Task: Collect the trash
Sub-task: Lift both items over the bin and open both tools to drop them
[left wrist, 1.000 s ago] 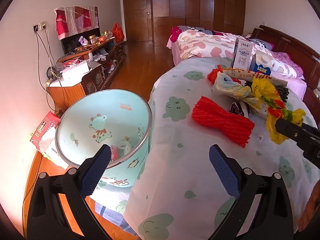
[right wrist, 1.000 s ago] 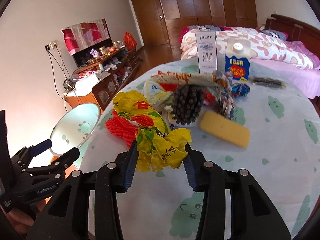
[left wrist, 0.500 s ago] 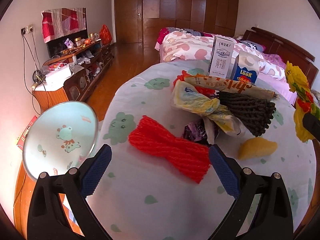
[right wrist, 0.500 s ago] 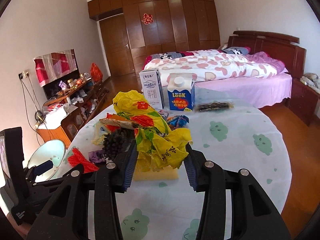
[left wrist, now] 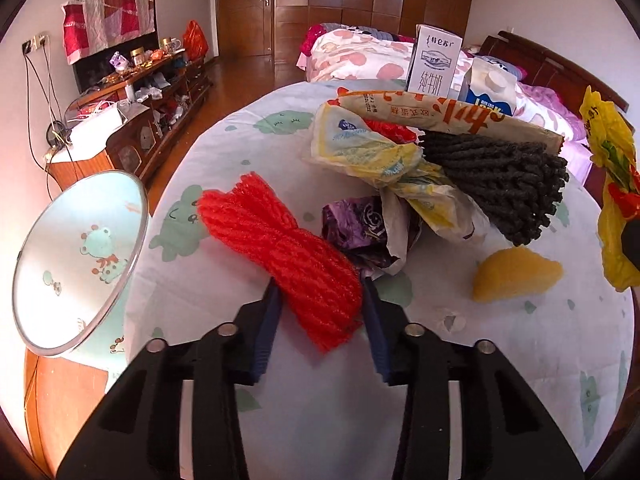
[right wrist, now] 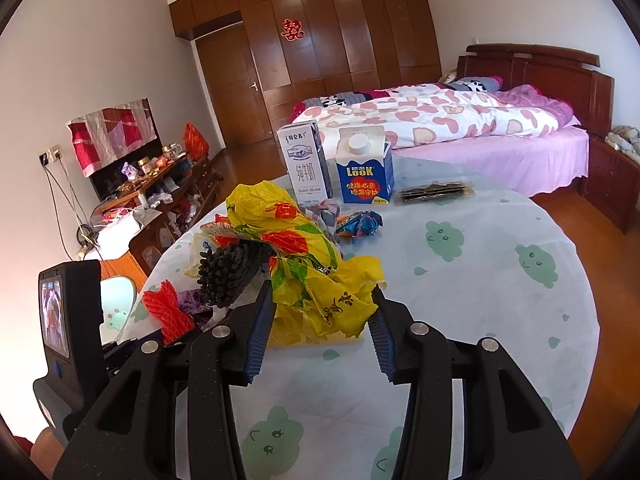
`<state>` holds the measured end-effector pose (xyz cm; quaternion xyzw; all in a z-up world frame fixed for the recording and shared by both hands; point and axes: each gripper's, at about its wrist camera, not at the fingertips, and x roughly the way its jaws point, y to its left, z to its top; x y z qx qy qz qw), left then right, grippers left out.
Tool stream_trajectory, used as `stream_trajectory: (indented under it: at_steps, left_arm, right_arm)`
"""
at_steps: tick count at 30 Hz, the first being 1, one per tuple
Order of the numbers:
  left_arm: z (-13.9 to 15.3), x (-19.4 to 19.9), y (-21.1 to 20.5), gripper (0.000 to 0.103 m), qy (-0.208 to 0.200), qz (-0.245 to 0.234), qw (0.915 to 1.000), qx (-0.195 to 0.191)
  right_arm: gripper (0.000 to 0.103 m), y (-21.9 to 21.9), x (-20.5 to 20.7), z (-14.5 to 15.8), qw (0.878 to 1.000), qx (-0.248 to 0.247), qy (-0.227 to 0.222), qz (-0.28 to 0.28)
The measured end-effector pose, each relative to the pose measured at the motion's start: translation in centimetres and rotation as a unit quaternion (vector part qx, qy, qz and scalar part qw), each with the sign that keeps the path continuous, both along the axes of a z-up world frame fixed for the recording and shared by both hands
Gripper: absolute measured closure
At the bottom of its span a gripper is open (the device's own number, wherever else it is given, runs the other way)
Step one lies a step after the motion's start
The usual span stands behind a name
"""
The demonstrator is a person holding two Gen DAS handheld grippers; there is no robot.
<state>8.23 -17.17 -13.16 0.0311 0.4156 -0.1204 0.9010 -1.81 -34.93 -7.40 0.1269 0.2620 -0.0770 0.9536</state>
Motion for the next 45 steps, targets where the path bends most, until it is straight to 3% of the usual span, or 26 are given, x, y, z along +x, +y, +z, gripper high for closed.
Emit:
stream_trajectory:
  at_steps: [4, 11, 22, 32, 45]
  left_arm:
    - [0.6, -0.6, 0.8, 0.076, -0.017, -0.007, 0.9998, -0.003]
    - [2.6, -2.3, 3.1, 0.077, -0.053, -0.013, 0.9984, -0.012]
    - [4.9, -4.5, 8.8, 0.077, -0.076, -0.008, 0.9953, -0.059]
    - [5.7, -4.6, 11.9, 0.077, -0.09, 0.042, 0.9949, -0.018]
    - [6.6, -2.3, 17.3, 0.077, -0.103, 0.109, 0.9886, 0.007]
  right_arm:
    - [0.058, 0.3, -0.1, 0.2, 1.0, -0.004, -0.003, 0.004]
    - [0.058, 1.5, -0.6, 1.1, 1.0, -0.01, -0.016, 0.006]
    - [0.058, 4.4, -0.4, 1.7, 0.999, -0.017, -0.017, 0.029]
    - [0.058, 8.3, 1.2, 1.4, 0.997, -0.021, -0.001, 0.07]
    - [0.058, 14.7, 4.1, 1.8, 0.991, -0.026, 0.007, 0.132]
